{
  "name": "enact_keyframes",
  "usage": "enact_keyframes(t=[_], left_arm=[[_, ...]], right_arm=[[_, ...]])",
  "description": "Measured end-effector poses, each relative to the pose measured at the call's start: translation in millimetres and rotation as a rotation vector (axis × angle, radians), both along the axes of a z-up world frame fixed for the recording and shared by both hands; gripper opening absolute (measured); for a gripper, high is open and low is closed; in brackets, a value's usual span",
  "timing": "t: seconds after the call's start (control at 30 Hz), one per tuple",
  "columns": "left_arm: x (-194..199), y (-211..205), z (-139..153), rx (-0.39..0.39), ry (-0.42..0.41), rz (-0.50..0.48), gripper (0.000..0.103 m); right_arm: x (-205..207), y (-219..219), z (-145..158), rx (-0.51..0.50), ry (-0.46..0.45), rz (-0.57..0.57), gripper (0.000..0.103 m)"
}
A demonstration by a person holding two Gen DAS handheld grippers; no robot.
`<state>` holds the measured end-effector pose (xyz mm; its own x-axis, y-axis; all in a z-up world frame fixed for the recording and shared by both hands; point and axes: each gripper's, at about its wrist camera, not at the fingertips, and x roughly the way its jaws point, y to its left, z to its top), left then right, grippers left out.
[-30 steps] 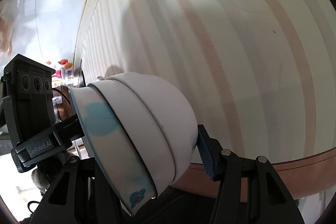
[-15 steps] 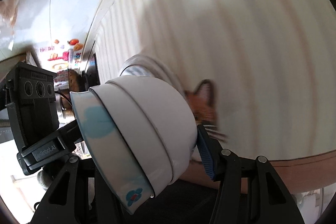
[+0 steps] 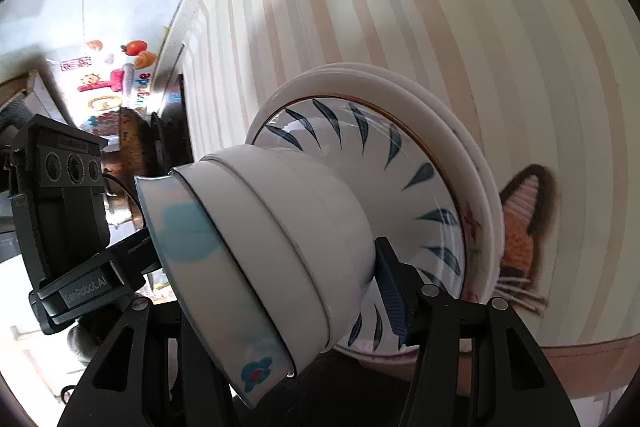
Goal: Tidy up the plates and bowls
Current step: 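Lift the bowl stack with both grippers and carry it over the plates, then lower the bowl stack onto the blue-striped plate and open both grippers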
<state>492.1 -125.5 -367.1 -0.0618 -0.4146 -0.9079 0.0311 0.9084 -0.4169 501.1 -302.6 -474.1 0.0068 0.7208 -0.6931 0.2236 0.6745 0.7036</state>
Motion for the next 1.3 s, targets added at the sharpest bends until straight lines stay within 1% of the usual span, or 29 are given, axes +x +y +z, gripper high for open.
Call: enact_keyframes(t=[0.2, 0.43, 0.57, 0.63, 0.7, 0.73, 0.77, 0.8, 0.87, 0.97, 1.0, 1.03, 1.07, 1.1, 1.17, 1.23, 1.27, 1.3], left_arm=[[3, 10, -6, 0.000, 0.012, -0.012, 0.047], [4, 12, -9, -0.006, 0.012, -0.018, 0.045], [2, 14, -5, 0.007, -0.012, -0.022, 0.045], [1, 14, -1, 0.021, -0.031, -0.027, 0.045], [-1, 14, 6, 0.043, -0.051, -0.030, 0.046], [-3, 14, 11, 0.061, -0.069, -0.034, 0.046], [-5, 14, 15, 0.081, -0.086, -0.038, 0.046], [-6, 14, 20, 0.097, -0.105, -0.043, 0.046], [-11, 16, 30, 0.124, -0.151, -0.050, 0.048], [-19, 21, 45, 0.128, -0.193, -0.041, 0.049], [-21, 22, 50, 0.129, -0.208, -0.035, 0.054], [-24, 24, 56, 0.132, -0.235, -0.026, 0.058], [-28, 26, 63, 0.142, -0.263, -0.021, 0.066], [-31, 28, 70, 0.157, -0.294, -0.019, 0.072], [-38, 30, 80, 0.185, -0.341, -0.011, 0.076], [-47, 35, 91, 0.204, -0.386, -0.002, 0.080], [-52, 36, 96, 0.219, -0.407, 0.001, 0.091], [-59, 38, 102, 0.239, -0.435, 0.006, 0.096]], right_arm=[[8, 11, -4, -0.028, 0.012, 0.000, 0.056], [11, 6, -2, -0.056, 0.009, 0.007, 0.056], [11, 9, 0, -0.068, 0.003, 0.013, 0.057], [9, 12, 6, -0.103, -0.014, 0.017, 0.058], [7, 12, 14, -0.132, -0.041, 0.026, 0.060], [6, 12, 20, -0.146, -0.059, 0.026, 0.063], [4, 12, 27, -0.164, -0.080, 0.030, 0.068], [3, 12, 35, -0.188, -0.103, 0.035, 0.071], [-1, 13, 53, -0.245, -0.152, 0.040, 0.083], [-11, 17, 81, -0.327, -0.222, 0.055, 0.089], [-15, 19, 90, -0.350, -0.249, 0.058, 0.091], [-19, 20, 97, -0.368, -0.267, 0.061, 0.093], [-24, 21, 104, -0.386, -0.287, 0.060, 0.093], [-30, 21, 112, -0.404, -0.311, 0.051, 0.095], [-41, 22, 124, -0.428, -0.355, 0.034, 0.099], [-54, 21, 136, -0.464, -0.392, 0.004, 0.101], [-59, 21, 141, -0.477, -0.403, -0.007, 0.101], [-66, 19, 149, -0.497, -0.424, -0.019, 0.101]])
